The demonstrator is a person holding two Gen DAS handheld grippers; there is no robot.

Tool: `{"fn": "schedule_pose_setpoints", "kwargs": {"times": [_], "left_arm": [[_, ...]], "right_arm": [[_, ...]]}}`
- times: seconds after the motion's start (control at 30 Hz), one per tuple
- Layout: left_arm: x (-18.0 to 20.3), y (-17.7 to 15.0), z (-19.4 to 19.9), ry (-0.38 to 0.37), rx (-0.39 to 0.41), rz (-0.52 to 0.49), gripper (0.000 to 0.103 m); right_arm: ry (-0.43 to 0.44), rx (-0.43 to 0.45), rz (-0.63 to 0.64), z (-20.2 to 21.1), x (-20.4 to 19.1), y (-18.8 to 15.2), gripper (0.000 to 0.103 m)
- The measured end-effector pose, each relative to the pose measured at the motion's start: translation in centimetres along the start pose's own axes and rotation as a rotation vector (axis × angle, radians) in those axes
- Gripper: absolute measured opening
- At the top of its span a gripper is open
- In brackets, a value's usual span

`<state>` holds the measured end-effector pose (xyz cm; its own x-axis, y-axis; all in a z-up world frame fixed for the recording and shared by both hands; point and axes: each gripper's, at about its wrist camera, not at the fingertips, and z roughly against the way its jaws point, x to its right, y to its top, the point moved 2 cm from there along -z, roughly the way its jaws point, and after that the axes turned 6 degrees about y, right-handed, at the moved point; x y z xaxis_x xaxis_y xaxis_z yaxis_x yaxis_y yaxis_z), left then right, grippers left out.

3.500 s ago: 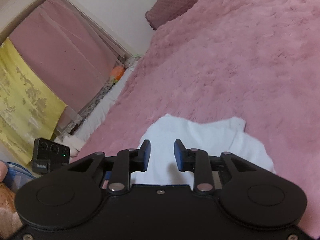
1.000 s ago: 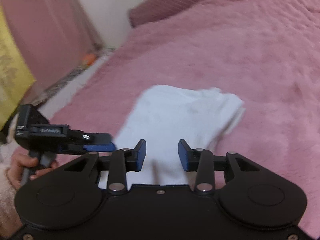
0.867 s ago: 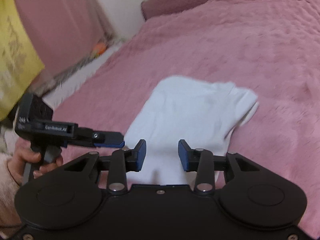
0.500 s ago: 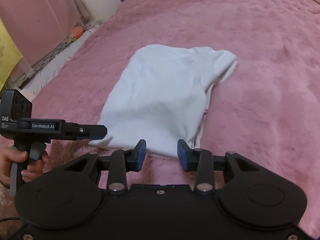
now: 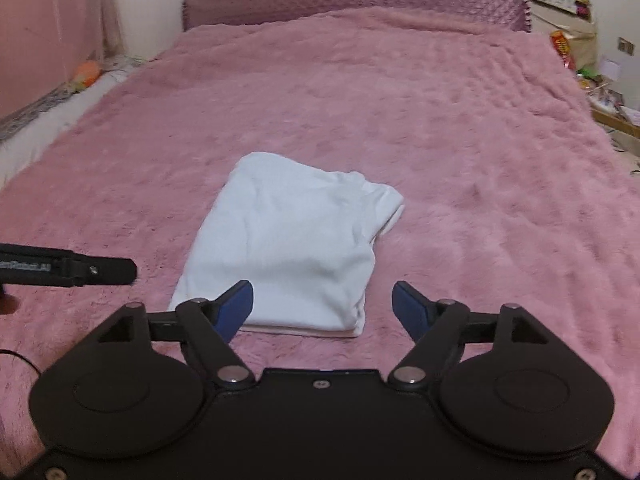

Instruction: Fold small clothes

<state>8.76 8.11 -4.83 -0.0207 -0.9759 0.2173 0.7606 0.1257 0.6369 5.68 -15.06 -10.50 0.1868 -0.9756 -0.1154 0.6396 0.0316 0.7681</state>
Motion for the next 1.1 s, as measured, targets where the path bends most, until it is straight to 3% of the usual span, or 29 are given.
{"fn": "schedule_pose_setpoints", "kwargs": {"times": [0.37,1.1], "left_arm": [[1.6,-0.8,2.6,0.122,0.007,-0.024,0.063],[2.6,-1.2,2.8,0.186,-0.017,-0.066,0.064]], "right_arm": [[-0.014,-0.017,0.037,2.0,-2.9,-0.3,0.082],[-0.012,-0.016,0.036,2.9,-3.4,0.0,0.083]]}}
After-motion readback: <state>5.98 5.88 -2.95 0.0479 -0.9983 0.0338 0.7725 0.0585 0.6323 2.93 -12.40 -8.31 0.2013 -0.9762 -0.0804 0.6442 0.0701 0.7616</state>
